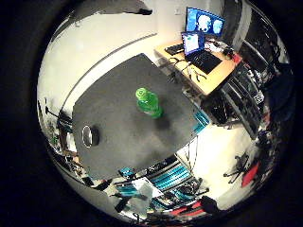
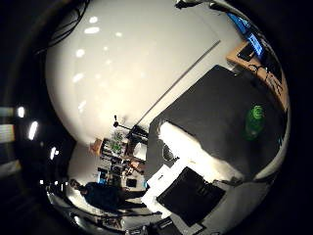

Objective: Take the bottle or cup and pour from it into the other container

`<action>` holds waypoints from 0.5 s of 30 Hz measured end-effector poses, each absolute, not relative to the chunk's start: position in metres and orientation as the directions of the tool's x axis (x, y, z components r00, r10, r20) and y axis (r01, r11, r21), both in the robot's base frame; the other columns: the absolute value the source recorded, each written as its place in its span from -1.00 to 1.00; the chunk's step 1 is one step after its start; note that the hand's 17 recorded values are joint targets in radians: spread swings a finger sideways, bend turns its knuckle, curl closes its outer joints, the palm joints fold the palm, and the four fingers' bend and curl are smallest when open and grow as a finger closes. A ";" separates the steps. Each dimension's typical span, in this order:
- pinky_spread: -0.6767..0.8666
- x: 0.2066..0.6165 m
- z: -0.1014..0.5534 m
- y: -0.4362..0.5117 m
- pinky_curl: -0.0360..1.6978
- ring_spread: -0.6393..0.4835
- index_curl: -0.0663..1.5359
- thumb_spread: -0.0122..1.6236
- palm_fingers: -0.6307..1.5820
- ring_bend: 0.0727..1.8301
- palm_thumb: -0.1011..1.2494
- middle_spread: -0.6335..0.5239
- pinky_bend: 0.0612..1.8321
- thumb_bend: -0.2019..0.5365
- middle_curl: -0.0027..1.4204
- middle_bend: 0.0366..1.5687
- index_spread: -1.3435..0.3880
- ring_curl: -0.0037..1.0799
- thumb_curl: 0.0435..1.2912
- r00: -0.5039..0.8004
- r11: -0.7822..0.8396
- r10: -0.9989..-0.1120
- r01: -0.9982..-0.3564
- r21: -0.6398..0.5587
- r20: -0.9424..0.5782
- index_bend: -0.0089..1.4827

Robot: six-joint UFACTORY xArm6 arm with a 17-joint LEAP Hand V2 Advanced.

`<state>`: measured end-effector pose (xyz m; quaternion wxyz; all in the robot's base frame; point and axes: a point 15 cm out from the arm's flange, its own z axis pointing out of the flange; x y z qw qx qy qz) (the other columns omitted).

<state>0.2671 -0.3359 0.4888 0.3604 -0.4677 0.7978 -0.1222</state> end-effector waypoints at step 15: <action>0.49 0.258 0.402 -0.395 -0.96 0.42 -0.60 0.34 -0.28 -0.39 -0.17 0.14 0.03 -0.52 -0.49 -0.61 0.25 -0.62 -0.56 -0.242 0.605 -0.746 -0.636 -0.479 -0.621 -0.78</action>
